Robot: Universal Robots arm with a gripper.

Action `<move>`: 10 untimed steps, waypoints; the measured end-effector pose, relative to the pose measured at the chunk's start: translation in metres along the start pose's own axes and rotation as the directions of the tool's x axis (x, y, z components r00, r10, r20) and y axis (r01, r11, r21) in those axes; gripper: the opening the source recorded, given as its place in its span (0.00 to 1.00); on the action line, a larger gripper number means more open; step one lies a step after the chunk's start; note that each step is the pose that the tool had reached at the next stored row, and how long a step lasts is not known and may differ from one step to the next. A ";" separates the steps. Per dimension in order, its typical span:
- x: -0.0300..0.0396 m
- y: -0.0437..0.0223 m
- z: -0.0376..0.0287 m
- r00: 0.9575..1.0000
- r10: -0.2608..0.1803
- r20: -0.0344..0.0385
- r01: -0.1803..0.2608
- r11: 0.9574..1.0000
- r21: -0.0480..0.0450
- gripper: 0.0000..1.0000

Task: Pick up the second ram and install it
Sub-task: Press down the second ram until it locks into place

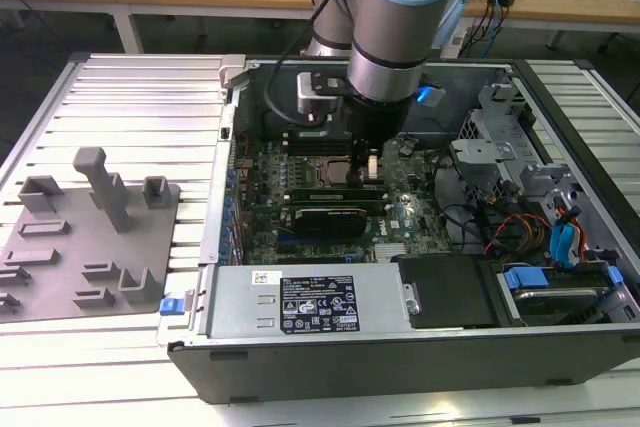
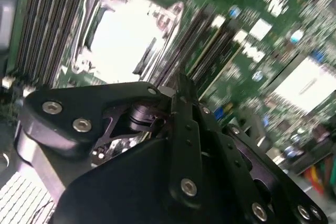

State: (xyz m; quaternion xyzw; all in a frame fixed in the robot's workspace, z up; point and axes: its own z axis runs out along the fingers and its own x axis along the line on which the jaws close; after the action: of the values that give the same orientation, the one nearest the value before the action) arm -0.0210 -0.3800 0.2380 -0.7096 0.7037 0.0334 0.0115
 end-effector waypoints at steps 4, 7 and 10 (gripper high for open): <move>-0.0001 0.0360 0.0027 1.000 0.000 0.000 0.000 1.000 0.003 0.11; -0.0001 0.0490 0.0057 1.000 0.000 0.000 0.000 1.000 0.004 0.11; 0.0004 0.0514 0.0114 1.000 0.000 -0.001 0.000 1.000 0.004 0.11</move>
State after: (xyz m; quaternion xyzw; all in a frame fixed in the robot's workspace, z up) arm -0.0728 -0.3801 0.2282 -0.7097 0.7037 0.0318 0.0127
